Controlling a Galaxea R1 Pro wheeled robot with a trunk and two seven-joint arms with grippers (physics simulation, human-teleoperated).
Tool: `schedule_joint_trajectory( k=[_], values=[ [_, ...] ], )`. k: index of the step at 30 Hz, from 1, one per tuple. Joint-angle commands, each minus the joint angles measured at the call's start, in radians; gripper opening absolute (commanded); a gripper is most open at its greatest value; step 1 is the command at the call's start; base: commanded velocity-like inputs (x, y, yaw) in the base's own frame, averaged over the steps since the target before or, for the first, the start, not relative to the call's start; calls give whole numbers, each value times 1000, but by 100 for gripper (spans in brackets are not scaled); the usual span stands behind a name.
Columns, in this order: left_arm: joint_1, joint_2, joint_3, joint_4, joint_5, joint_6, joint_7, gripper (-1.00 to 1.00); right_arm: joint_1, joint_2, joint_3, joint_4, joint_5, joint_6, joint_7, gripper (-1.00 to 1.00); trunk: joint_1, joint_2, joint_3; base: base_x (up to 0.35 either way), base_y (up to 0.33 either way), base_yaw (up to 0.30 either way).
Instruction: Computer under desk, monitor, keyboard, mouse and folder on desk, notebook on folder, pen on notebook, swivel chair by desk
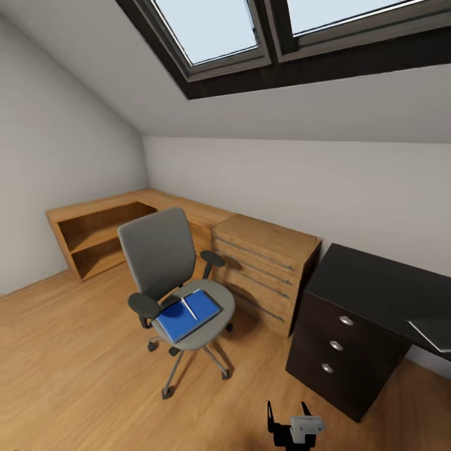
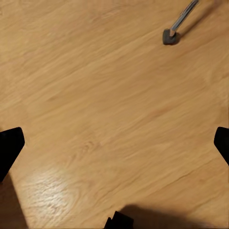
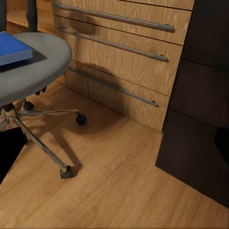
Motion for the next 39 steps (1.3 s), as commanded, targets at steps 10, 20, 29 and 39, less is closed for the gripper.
schedule_joint_trajectory(
  k=[10, 20, 29, 39],
  values=[
    [0, 2, 8, -1, 11, -6, 7, 100, -1, 0, -3, 2, 11, -4, -25, 100, 1, -1, -1, 47, 107, 275],
    [0, 1, 8, 0, 11, -5, 7, 100, -2, 0, -3, -1, 12, -6, -28, 100, 1, -1, -1, 2, -5, 279],
    [0, 0, 7, 0, 11, -3, 7, 100, -2, -1, -3, -2, 10, -4, -28, 100, 1, -1, 0, 0, -213, 177],
    [0, 1, 7, 0, 11, -6, 7, 100, -1, 0, -3, 2, 9, -1, -26, 100, 1, -1, 0, 36, -14, 5]
  ],
)
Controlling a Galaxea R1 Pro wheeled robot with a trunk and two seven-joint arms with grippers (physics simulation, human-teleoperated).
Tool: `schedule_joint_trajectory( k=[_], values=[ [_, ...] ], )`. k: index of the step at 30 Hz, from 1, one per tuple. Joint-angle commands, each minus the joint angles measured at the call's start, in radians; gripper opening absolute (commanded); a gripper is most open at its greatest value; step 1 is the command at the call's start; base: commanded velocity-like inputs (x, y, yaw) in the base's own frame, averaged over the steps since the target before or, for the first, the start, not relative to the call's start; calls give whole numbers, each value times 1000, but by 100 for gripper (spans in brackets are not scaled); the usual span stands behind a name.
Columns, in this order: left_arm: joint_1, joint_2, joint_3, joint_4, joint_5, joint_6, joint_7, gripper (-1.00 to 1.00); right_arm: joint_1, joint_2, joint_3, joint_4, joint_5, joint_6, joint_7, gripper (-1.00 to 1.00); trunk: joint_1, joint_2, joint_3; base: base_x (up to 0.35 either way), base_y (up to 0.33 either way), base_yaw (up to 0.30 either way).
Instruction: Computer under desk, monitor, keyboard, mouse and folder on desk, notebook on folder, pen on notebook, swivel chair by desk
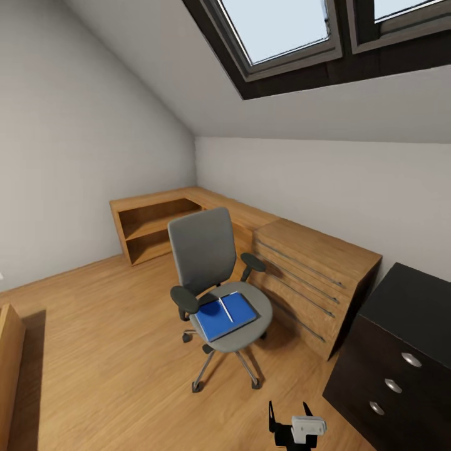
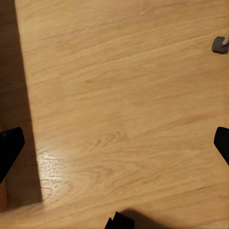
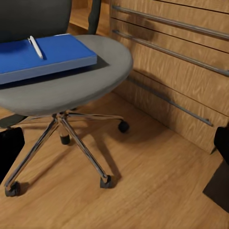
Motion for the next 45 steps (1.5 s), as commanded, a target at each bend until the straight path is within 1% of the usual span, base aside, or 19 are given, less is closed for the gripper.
schedule_joint_trajectory(
  k=[1, 4, 6, 7, 10, 13, 16, 18, 19, 20, 21, 22, 23, 24, 26, 30, 34, 39, 45],
  values=[
    [0, 2, -8, -1, 10, -5, 8, 100, -1, 0, -3, 2, 11, -3, -7, 100, 0, -1, -1, 267, 0, 0],
    [0, 9, 2, -3, 15, -4, 9, 100, -1, -1, -1, 1, 11, -3, -5, 100, 0, -1, -1, 301, 0, 0],
    [0, 23, 42, -7, 24, -2, 10, 100, -1, -1, 1, -3, 11, -2, -4, 100, 0, -1, -1, 316, 0, 0],
    [0, 38, 116, -19, 55, 7, 10, 100, -2, -1, 0, -63, 10, 3, -5, 100, 0, -1, -1, 322, -21, 0],
    [-9, 49, 142, -55, 82, 38, 10, 100, -4, -1, -1, -140, 9, 57, -6, 100, 0, -1, -1, 323, -43, 0],
    [-41, 72, 161, -212, 113, 245, 17, 100, -8, 2, -2, -336, 7, 312, -4, 100, 0, -1, -1, 323, -72, 0],
    [-70, 83, 189, -330, 119, 377, 19, 100, -11, 5, -2, -478, -2, 518, 6, 100, 0, -1, -1, 323, -89, 0],
    [-100, 87, 227, -461, 122, 485, 19, 100, -33, 22, -1, -618, -35, 767, 47, 100, 0, -1, -1, 324, -97, 0],
    [-110, 88, 243, -528, 124, 533, 19, 100, -59, 31, -1, -681, -56, 926, 88, 100, 0, -1, -1, 324, -99, 0],
    [-113, 88, 249, -558, 125, 554, 19, 100, -74, 34, 0, -706, -65, 1009, 111, 100, 0, -1, -1, 323, -100, 0],
    [-118, 87, 259, -608, 129, 587, 19, 100, -107, 39, 1, -742, -81, 1180, 160, 100, 0, -1, -1, 300, -98, 0],
    [-119, 86, 263, -626, 132, 599, 19, 100, -124, 40, 1, -754, -87, 1262, 185, 100, 0, -1, -1, 262, -90, 0],
    [-122, 85, 269, -653, 140, 617, 19, 100, -157, 43, 2, -773, -96, 1401, 236, 100, 0, -1, -1, 172, -61, 0],
    [-123, 83, 273, -670, 148, 628, 19, 100, -182, 44, 2, -784, -101, 1492, 283, 100, 0, -1, -1, 110, -39, 0],
    [-124, 79, 276, -684, 155, 636, 19, 100, -205, 45, 3, -794, -106, 1571, 345, 100, 0, -1, -1, 72, -26, 0],
    [-125, 76, 280, -713, 159, 643, 17, 100, -222, 47, 2, -799, -109, 1626, 404, 100, 0, -1, -1, 30, -11, 0],
    [-125, 71, 279, -741, 155, 641, 20, 100, -226, 46, 0, -801, -110, 1631, 417, 100, 0, -1, -1, 8, -3, 0],
    [-124, 35, 277, -775, 139, 628, 82, 100, -227, 45, -1, -801, -107, 1632, 421, 100, 0, -1, -1, 2, -1, 68],
    [-124, 25, 277, -827, 134, 628, 131, 100, -226, 46, 0, -798, -104, 1631, 410, 100, 0, -1, -2, 0, 0, 214]
  ],
)
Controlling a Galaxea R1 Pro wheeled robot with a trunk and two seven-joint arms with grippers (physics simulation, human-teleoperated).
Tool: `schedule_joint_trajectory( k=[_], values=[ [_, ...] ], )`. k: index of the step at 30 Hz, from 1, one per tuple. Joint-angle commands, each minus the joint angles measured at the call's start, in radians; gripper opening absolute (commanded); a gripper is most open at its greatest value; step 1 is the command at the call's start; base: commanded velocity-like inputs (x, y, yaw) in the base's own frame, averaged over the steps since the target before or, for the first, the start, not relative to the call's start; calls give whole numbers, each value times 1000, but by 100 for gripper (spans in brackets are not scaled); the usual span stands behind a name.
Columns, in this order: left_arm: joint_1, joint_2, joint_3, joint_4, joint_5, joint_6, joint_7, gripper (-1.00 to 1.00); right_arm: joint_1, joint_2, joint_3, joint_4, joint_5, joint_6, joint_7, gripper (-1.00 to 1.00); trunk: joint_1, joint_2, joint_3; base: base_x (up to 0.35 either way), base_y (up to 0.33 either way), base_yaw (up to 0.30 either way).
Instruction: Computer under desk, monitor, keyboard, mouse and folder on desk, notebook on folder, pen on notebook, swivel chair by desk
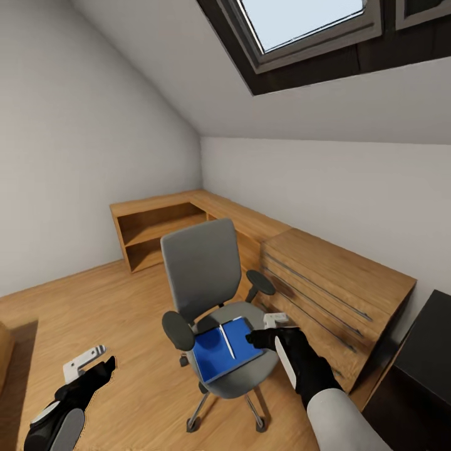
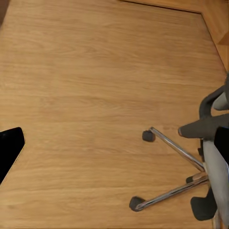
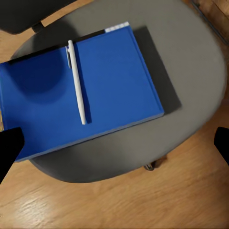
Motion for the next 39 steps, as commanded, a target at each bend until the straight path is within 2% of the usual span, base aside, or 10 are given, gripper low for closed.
schedule_joint_trajectory(
  k=[1, 11, 17, 22, 30, 39],
  values=[
    [-1, 0, -1, -9, 9, 3, 10, 100, 0, 1, -3, -2, 11, 5, 6, 100, 0, -1, -1, 0, 0, 247],
    [-1, -3, -12, -28, 9, 2, 21, 100, 2, 1, -1, 5, 13, 5, -3, 100, 0, -1, -7, 23, 0, 260],
    [-1, -4, -15, -27, 8, 3, 21, 100, 2, 1, 5, 14, 14, 5, -2, 100, 0, -1, -11, 237, 0, 263],
    [-1, -3, -16, -27, 9, 4, 21, 100, 2, 0, 62, 24, 14, 5, -2, 100, 0, -1, -14, 312, 27, 184],
    [-1, -2, -24, -38, 12, 15, 16, 100, 2, -5, 73, 23, 18, -32, -4, 100, 0, -1, -15, 160, 4, 21],
    [-1, -2, -18, -80, 16, 11, 16, 100, 2, -14, 72, 25, 19, -37, -2, 100, 35, -64, -43, 7, 0, 1]
  ],
)
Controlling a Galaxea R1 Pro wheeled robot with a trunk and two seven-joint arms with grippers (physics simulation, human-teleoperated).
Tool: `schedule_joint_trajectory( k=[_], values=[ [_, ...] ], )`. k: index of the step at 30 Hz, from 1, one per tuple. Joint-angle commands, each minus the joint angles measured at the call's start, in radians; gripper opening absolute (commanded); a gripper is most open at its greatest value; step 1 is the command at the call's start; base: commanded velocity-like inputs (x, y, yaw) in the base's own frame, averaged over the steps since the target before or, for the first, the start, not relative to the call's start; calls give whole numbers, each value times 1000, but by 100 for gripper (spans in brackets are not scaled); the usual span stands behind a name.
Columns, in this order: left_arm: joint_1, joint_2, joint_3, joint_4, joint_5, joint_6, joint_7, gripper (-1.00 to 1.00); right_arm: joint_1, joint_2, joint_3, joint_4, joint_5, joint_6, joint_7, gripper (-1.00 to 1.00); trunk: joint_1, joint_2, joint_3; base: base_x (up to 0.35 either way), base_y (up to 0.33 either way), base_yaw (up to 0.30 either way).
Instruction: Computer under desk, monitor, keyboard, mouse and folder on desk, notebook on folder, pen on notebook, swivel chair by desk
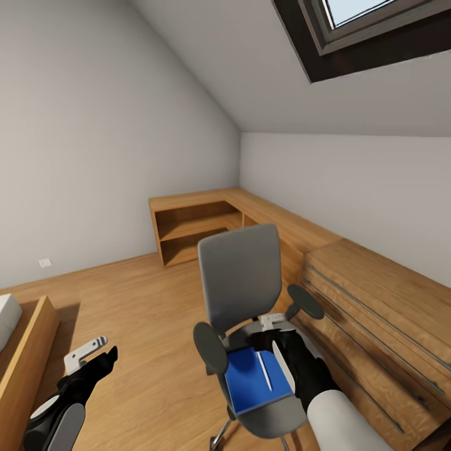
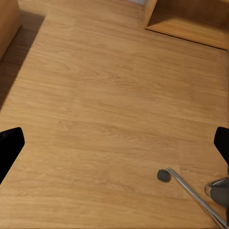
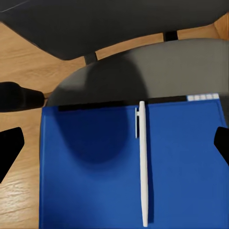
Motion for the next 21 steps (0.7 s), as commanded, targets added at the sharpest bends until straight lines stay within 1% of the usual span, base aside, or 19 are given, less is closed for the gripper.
schedule_joint_trajectory(
  k=[1, 2, 7, 9, 11, 16, 21],
  values=[
    [-1, 0, 0, -2, 10, 3, 7, 100, 0, -1, -1, -1, 10, 5, 8, 100, 4, -8, -4, 1, 0, 0],
    [-1, 0, 3, -3, 10, 3, 8, 100, 0, -8, -1, -1, 10, -1, 8, 100, 8, -15, -7, 0, 0, 0],
    [-1, 0, 4, -3, 10, 4, 9, 100, 0, -13, 1, 25, 11, -38, 7, 100, 27, -50, -23, 0, 0, 0],
    [-1, 0, 4, -4, 10, 3, 9, 100, -1, -15, 1, 66, 13, -57, 4, 100, 35, -64, -29, 0, 0, 0],
    [-1, 0, 4, -4, 11, 1, 8, 100, -3, -15, 1, 133, 36, -97, -17, 100, 42, -78, -36, 0, 0, 0],
    [-1, 0, 3, -4, 11, 1, 8, 100, -4, -15, 1, 164, 65, -130, -54, 100, 61, -113, -51, 0, 0, 0],
    [-1, 0, 3, -4, 11, 1, 9, 100, -4, -15, 1, 165, 67, -132, -56, 100, 81, -148, -67, 0, 0, 0]
  ],
)
